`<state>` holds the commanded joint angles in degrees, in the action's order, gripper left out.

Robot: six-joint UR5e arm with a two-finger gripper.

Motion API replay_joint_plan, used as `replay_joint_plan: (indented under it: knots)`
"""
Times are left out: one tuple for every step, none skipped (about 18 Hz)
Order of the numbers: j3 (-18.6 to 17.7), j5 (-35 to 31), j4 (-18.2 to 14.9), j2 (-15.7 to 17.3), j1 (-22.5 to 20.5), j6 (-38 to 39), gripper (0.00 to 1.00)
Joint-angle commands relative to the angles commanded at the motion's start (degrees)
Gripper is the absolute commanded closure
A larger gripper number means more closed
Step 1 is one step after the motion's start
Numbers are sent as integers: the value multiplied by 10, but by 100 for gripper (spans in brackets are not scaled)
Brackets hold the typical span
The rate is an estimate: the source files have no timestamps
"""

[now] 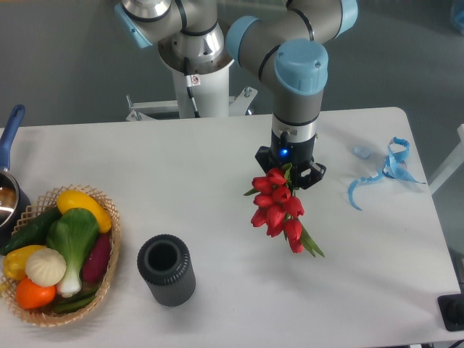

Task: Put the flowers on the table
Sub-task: 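Hold the red tulip bunch in the gripper and begin lowering it, then lower the red tulips onto the table and open the gripper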

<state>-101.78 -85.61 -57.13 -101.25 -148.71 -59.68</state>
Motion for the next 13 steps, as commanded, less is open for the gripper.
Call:
replay_joint_plan:
  knots:
    - [0, 0, 1, 0, 0, 1, 100]
    - [-1, 0, 1, -1, 0, 1, 100]
    - [-3, 1, 3, -3, 1, 1, 100]
    - [-3, 0, 4, -6, 5, 3, 99]
    - [-4, -1, 5, -11, 10, 4, 97]
    - [-4, -4, 6, -17, 13, 4, 96]
    - [-4, -12, 6, -22, 14, 4, 96]
    - [-3, -15, 7, -28, 17, 5, 95]
    - [-1, -16, 7, -34, 22, 7, 92]
    - [-1, -16, 8, -43, 24, 7, 87]
    - [-1, -15, 9, -51, 25, 6, 82]
    - [3, -15, 14, -58, 32, 6, 74]
    - [3, -16, 25, -62, 36, 7, 59]
